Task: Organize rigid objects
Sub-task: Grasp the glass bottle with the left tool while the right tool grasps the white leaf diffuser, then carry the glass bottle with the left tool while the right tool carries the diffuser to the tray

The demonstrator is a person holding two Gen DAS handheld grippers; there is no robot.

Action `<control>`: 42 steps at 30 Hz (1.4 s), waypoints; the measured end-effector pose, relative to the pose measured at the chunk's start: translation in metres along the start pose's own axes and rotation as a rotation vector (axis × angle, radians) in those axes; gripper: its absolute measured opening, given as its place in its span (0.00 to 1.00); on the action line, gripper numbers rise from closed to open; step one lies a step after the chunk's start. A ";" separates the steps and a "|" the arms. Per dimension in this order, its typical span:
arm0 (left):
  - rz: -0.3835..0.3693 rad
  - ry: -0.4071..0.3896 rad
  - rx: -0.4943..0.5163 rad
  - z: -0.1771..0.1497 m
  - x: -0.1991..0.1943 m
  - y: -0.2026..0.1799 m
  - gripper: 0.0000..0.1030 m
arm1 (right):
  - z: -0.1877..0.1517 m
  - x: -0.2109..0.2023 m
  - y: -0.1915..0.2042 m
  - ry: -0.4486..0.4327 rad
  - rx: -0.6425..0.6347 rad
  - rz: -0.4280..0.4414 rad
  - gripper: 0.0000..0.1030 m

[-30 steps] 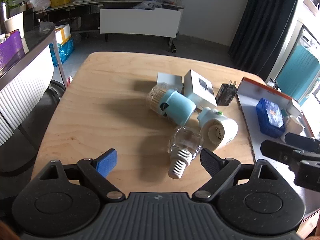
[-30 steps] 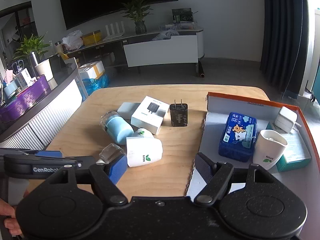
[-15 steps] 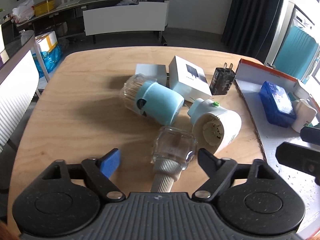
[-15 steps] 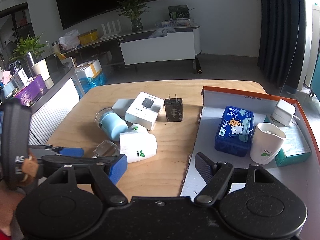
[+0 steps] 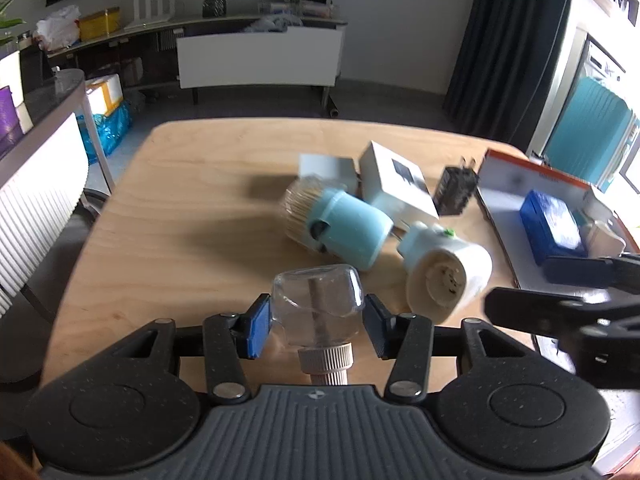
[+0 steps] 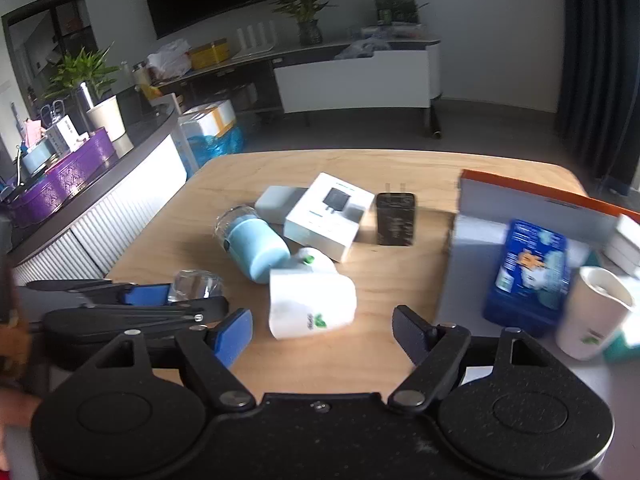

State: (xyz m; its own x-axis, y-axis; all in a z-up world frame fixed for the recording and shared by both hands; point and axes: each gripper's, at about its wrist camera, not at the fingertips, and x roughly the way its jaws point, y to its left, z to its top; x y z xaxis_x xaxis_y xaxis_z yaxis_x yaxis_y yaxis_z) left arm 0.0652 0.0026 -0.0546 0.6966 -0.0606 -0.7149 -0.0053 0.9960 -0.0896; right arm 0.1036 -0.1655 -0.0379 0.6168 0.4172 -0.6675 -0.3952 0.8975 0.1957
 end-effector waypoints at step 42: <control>-0.042 -0.121 -0.050 -0.004 -0.063 -0.011 0.48 | -0.014 -0.053 0.034 -0.108 -0.011 -0.037 0.70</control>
State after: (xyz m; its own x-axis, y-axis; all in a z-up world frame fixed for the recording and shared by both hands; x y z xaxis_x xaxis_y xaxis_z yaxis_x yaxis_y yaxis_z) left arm 0.0191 -0.0044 -0.0113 0.7782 -0.0904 -0.6214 -0.0082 0.9880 -0.1540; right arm 0.0478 -0.1596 -0.0059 0.7009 0.3975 -0.5922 -0.3780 0.9111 0.1642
